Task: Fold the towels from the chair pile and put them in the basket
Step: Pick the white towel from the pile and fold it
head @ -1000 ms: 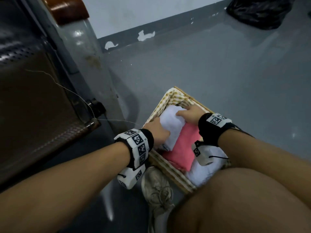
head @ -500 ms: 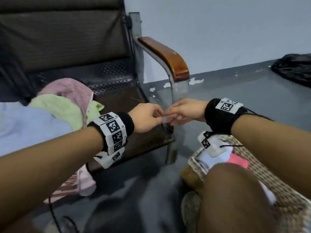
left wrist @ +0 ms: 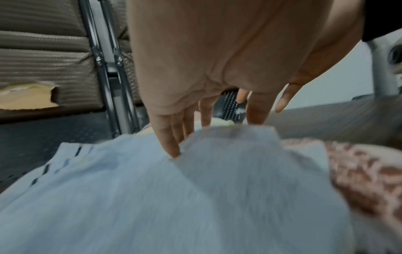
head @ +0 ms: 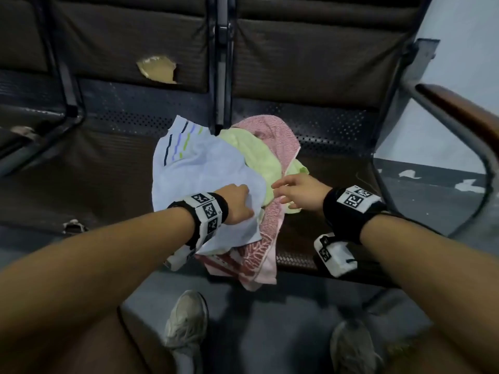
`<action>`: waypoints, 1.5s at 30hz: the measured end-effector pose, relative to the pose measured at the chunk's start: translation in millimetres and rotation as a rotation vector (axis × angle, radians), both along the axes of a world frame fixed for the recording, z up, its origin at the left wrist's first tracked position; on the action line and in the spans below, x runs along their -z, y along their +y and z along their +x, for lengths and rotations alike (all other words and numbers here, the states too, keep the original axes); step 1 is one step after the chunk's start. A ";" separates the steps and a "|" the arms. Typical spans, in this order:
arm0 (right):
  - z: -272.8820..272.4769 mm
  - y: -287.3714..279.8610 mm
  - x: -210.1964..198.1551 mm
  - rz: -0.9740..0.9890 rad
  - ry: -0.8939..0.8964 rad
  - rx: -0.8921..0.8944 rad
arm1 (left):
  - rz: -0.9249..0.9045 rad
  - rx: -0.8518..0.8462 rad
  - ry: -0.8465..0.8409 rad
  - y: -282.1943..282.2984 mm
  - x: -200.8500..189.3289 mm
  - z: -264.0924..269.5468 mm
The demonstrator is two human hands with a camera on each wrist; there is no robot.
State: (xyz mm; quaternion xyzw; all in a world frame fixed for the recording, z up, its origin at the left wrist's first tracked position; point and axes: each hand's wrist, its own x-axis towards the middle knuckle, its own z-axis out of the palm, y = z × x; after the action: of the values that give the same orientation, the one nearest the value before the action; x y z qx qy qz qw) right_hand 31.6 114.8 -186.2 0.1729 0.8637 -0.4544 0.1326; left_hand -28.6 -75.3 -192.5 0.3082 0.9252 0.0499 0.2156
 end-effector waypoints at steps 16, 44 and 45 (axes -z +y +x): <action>-31.1 -22.8 -2.1 -0.267 0.119 0.198 | 0.719 -0.070 -0.055 19.4 -13.3 9.2; 50.8 27.2 -33.4 0.186 0.348 -0.006 | 1.179 -0.153 -0.176 87.2 -47.6 12.5; 48.9 30.7 -34.3 0.134 0.370 0.085 | 1.183 -0.161 -0.223 87.2 -46.9 13.0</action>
State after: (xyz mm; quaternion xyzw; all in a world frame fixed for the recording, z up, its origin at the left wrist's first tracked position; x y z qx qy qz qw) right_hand 80.6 145.4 -151.9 0.1313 0.8935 -0.4254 -0.0596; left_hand -15.6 11.9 -145.6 0.2977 0.7328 0.6038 0.0987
